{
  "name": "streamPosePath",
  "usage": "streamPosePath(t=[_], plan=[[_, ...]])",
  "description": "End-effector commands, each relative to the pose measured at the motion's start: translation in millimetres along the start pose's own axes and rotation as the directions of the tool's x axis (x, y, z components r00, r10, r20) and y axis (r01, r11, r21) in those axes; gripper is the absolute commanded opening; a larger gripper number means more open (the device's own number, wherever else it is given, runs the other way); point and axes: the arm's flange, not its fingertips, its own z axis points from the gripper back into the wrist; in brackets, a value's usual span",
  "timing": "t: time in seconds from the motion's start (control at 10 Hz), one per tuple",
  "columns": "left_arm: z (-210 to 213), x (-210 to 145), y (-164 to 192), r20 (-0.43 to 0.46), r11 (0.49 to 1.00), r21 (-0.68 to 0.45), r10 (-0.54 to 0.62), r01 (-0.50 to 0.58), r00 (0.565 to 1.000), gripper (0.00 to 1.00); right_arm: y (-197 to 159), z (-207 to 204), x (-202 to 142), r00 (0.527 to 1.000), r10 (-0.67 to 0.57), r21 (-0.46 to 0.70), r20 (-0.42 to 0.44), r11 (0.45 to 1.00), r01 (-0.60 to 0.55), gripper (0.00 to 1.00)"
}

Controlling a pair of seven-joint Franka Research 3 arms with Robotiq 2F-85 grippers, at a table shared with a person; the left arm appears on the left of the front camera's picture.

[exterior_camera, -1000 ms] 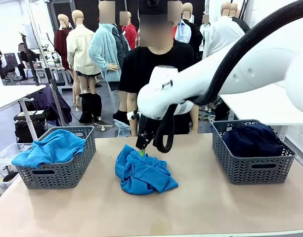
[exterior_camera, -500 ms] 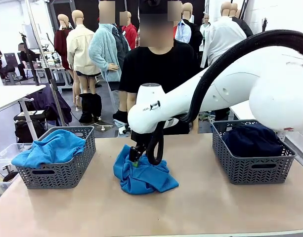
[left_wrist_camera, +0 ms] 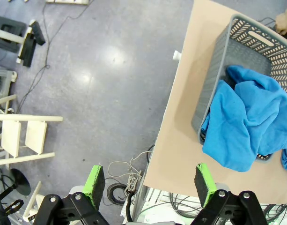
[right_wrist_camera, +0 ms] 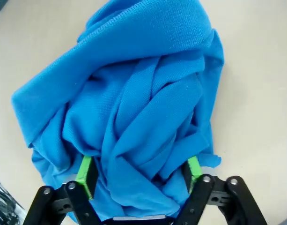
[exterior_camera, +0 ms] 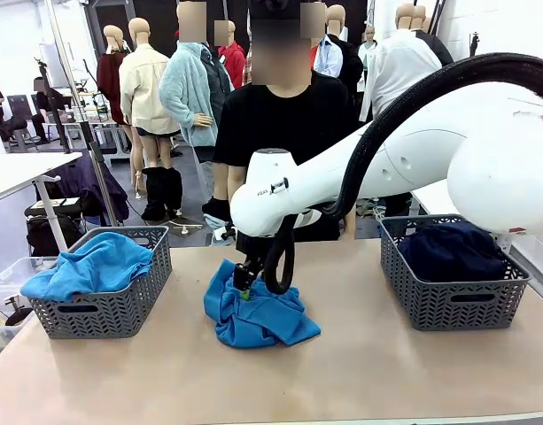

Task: Sort the tops and bottoms.
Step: Lift clothes from the center of the table with your right hand.

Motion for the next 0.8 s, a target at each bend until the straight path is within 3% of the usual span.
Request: streamPosePath(t=[0.0,0.2,0.3,0.7], plan=[[-0.3,-0.4,0.2,0.011,1.000,-0.001,0.019,-0.019,1.000,1.00,3.2,5.4,-4.2,1.000,0.008,0.005,-0.001,1.000,-0.008,0.47],[-0.3,-0.4,0.2,0.011,1.000,-0.001,0.019,-0.019,1.000,1.00,5.4,10.0,-5.8,1.000,0.011,-0.007,0.016,1.000,-0.011,0.10],[-0.3,-0.4,0.2,0.011,1.000,-0.001,0.019,-0.019,1.000,1.00,6.7,11.9,-7.2,1.000,0.013,-0.011,0.021,1.000,-0.013,0.00],[-0.3,-0.4,0.2,0.011,1.000,-0.001,0.019,-0.019,1.000,1.00,12.4,20.7,-9.2,0.999,0.029,-0.025,0.017,0.999,-0.029,0.00]])
